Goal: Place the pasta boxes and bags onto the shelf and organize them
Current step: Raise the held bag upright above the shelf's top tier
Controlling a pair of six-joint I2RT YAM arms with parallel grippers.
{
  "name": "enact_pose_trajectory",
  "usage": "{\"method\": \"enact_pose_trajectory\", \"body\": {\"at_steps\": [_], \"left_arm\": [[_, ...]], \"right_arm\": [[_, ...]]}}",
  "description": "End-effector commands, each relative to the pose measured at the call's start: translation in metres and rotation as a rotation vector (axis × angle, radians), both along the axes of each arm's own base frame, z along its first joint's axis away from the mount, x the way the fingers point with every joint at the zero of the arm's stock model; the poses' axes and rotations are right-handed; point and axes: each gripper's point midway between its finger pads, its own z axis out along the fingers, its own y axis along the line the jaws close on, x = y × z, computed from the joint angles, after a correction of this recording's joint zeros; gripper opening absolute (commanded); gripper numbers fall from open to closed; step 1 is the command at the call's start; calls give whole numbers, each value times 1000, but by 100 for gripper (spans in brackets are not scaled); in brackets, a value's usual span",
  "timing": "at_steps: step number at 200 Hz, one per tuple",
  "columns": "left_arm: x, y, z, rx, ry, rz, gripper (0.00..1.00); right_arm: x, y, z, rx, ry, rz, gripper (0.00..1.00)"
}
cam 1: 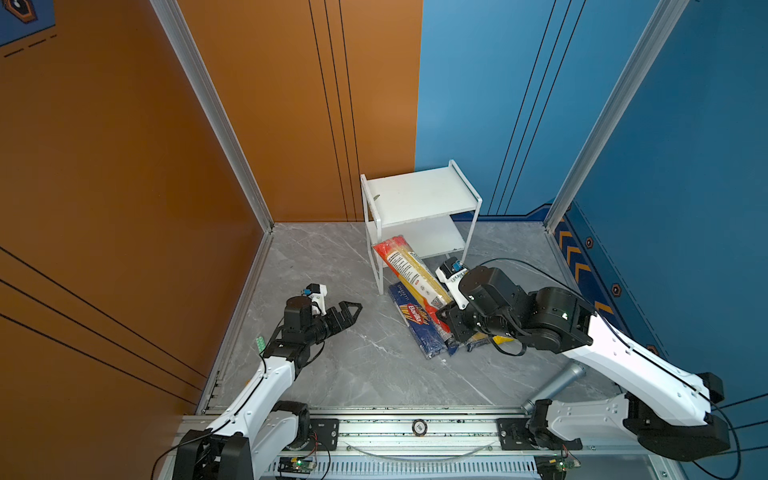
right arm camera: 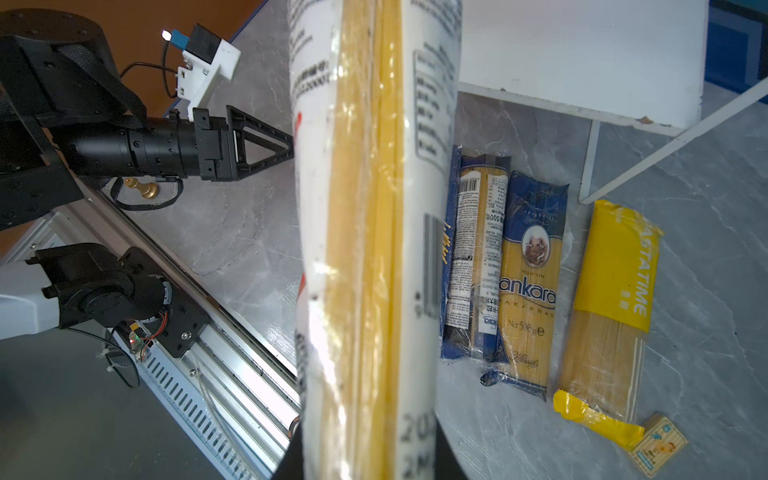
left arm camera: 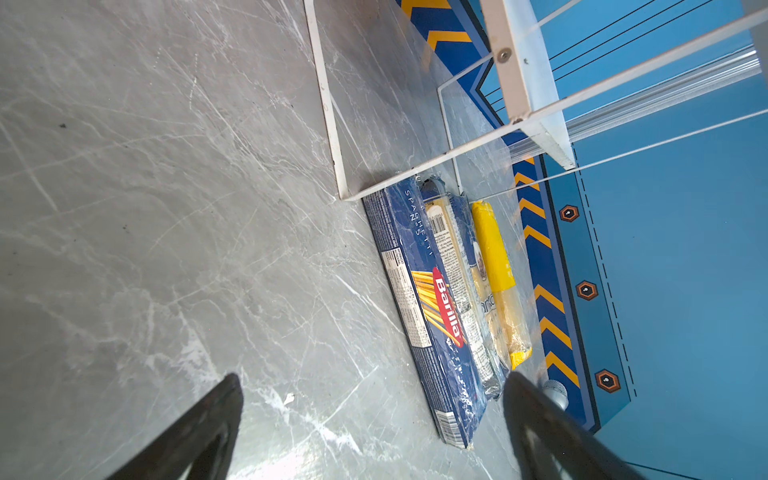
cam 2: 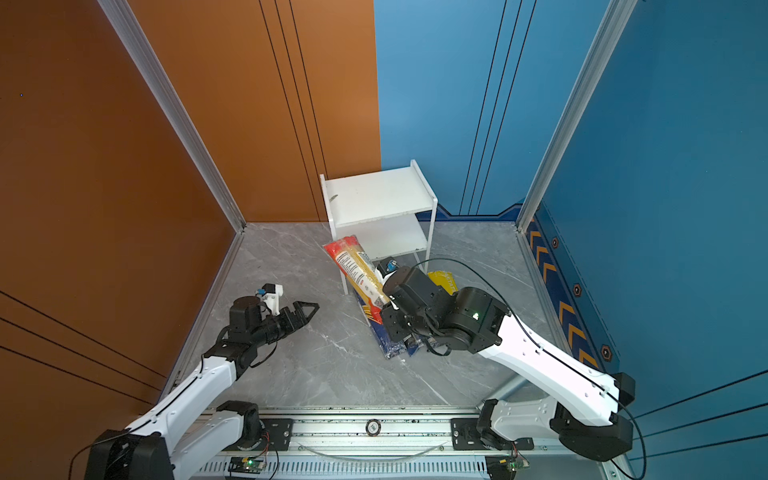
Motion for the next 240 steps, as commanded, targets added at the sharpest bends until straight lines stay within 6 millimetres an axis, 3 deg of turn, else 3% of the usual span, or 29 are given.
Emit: {"method": "enact_pose_trajectory", "body": {"at_steps": [1,75,87,95,162,208,240], "left_arm": [[-3,0,-4,-17,8,-10,98],[-4,1,-7,-23,12,-4,98],[-4,2,-7,-24,12,-3,98],[-3,1,-6,-25,10,-3,98],[-4,4,-9,-22,9,5,98],[-2,4,-5,-30,0,6,98],[-2,6,-6,-29,-1,11,98]], "right_arm": [[10,-5,64,152,-156,-25,0],[16,-12,102,199,-231,-50,0],[21,-12,103,192,-238,-68,0],[23,-15,117,219,-261,-87,0],[58,-23,152,254,-333,-222,0],[83,-4,181,334,-380,-250,0],[100,9,189,361,-383,-259,0]]}}
